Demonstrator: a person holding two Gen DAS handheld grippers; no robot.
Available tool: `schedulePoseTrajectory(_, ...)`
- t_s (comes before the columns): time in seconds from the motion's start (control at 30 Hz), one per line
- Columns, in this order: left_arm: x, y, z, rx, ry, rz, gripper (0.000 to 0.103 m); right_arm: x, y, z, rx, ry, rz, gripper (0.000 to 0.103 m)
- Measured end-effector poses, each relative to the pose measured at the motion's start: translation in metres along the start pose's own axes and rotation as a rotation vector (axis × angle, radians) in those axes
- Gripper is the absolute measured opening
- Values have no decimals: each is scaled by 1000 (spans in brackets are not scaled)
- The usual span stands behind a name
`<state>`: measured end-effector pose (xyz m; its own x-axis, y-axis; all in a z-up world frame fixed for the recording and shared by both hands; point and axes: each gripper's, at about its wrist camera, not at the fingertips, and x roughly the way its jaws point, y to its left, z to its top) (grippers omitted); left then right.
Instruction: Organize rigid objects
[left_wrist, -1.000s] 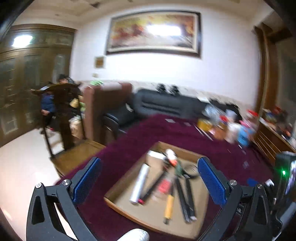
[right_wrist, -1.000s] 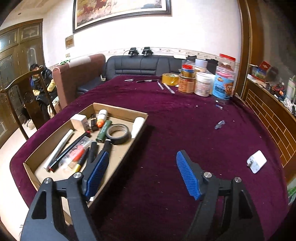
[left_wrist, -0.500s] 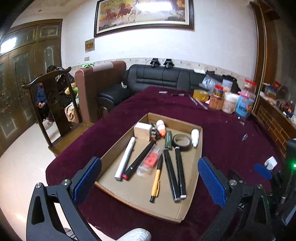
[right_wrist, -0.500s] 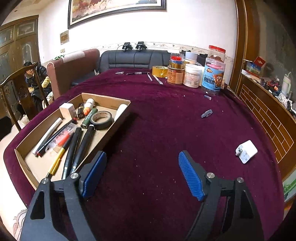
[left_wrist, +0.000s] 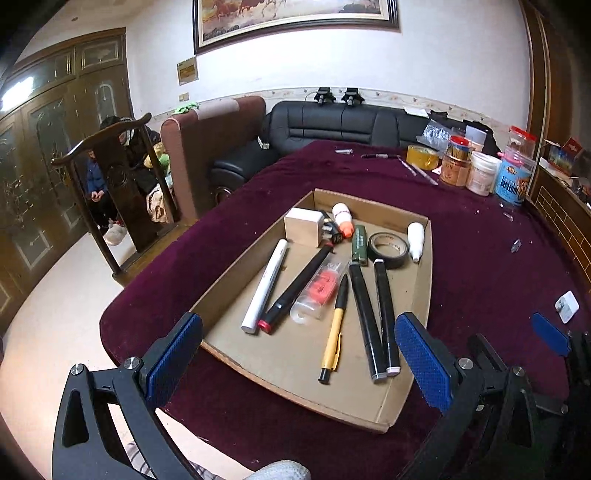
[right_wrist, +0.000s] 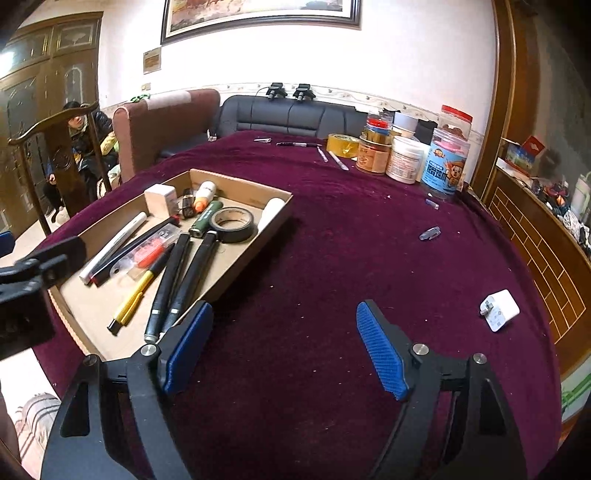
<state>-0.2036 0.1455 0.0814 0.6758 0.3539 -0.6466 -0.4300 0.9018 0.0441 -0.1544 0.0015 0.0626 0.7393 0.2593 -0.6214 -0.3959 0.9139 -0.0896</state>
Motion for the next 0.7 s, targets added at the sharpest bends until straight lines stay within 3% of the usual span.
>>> schedulePoseTrajectory(0.3,18,4,-9,4,71,-20,102,11,13,-6,-41,64,-10,81)
schedulePoseTrajectory(0.7,26,18,-6,-24,89,-60,102,11,23,1,-61,59,-32,81)
